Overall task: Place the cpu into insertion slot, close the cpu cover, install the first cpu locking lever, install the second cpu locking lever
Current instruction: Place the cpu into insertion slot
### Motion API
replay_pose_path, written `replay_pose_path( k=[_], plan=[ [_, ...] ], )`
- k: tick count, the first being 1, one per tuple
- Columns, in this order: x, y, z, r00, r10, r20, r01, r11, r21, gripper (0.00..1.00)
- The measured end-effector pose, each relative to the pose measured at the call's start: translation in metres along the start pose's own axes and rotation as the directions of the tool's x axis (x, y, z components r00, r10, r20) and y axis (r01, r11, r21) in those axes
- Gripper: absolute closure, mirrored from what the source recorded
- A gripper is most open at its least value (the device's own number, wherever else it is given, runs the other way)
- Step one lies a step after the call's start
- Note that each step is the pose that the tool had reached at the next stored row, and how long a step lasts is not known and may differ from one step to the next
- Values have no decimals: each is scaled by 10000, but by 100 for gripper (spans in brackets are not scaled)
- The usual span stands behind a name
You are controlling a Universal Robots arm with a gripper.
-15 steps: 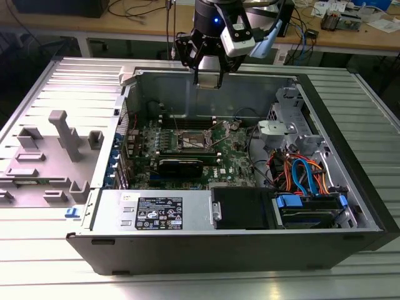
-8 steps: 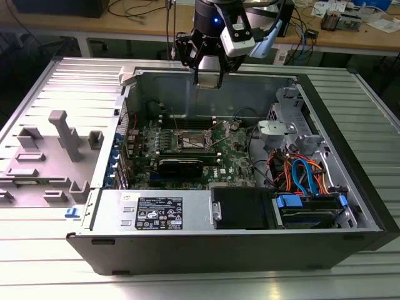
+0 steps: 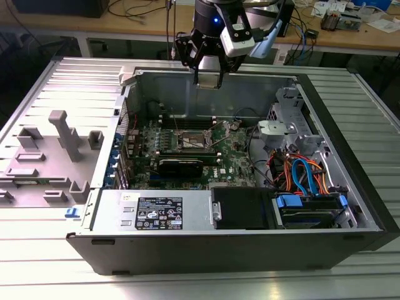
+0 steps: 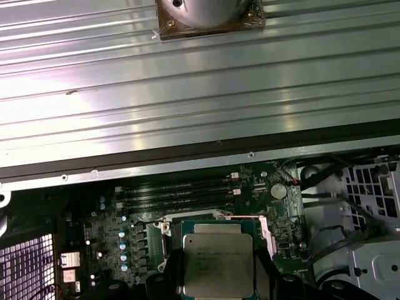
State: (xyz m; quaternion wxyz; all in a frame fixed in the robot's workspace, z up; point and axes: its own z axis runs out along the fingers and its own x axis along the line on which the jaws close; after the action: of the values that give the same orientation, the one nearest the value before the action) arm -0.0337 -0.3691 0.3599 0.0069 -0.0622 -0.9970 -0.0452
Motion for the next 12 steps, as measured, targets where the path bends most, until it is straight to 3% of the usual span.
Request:
replay_pose_path(
  k=[12],
  plan=[
    [0, 0, 0, 10000, 65, 5, -65, 10000, -1, 45]
  ],
)
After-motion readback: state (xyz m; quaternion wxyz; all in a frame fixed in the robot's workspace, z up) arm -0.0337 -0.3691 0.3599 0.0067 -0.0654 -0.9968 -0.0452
